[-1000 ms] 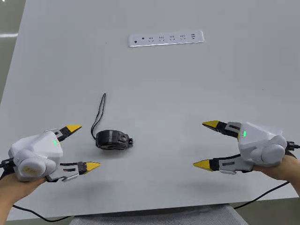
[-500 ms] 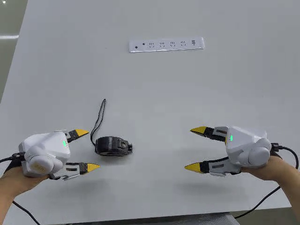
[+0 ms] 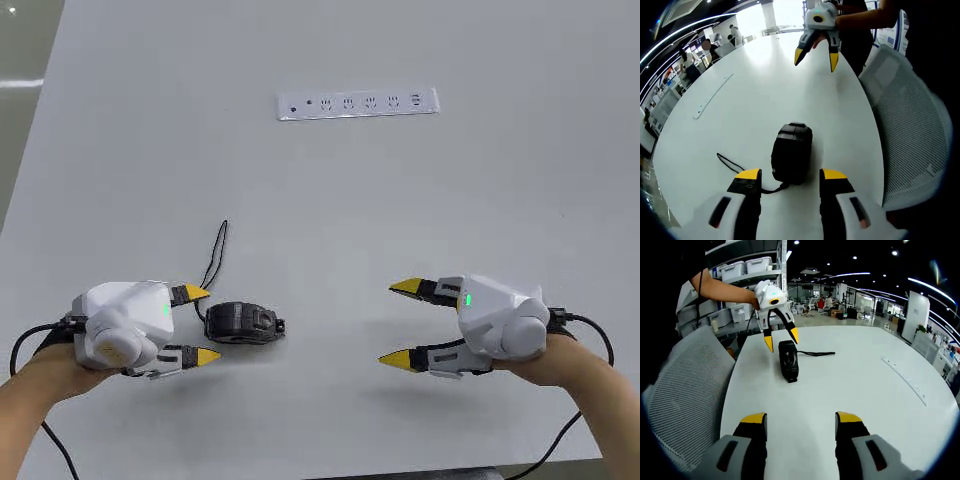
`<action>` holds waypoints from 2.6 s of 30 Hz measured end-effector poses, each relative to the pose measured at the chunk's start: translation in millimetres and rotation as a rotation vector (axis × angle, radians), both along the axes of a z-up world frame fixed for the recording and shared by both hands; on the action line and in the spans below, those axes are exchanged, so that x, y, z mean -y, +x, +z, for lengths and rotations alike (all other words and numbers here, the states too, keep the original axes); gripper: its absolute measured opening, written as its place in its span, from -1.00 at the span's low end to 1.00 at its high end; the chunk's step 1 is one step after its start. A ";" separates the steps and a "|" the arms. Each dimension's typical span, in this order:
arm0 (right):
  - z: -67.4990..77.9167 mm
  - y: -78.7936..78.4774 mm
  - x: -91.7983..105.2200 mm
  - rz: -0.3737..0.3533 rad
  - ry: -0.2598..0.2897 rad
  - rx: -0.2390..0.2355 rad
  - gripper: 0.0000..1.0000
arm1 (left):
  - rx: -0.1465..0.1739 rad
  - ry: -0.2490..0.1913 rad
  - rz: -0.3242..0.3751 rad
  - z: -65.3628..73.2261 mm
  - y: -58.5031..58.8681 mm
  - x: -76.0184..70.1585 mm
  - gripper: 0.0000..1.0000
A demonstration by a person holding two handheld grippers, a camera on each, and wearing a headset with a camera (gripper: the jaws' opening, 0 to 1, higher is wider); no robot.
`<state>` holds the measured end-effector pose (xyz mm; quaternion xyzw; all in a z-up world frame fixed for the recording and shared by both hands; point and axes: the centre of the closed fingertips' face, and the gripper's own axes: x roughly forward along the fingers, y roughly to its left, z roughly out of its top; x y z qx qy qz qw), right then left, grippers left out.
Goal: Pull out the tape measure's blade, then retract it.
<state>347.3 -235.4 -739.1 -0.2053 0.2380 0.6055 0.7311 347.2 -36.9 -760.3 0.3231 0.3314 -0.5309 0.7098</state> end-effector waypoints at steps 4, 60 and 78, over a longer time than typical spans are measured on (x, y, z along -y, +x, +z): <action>-2.9 0.0 -10.2 0.013 -0.004 -0.006 0.07 | -0.011 0.019 -0.026 -5.0 1.8 1.3 -0.16; -57.6 5.2 -128.9 0.214 0.006 -0.028 -0.54 | -0.081 0.058 -0.122 -22.1 1.3 13.2 -0.44; -69.4 2.1 -137.1 0.244 -0.008 -0.036 -0.71 | -0.083 0.042 -0.117 -21.4 0.7 14.7 -0.45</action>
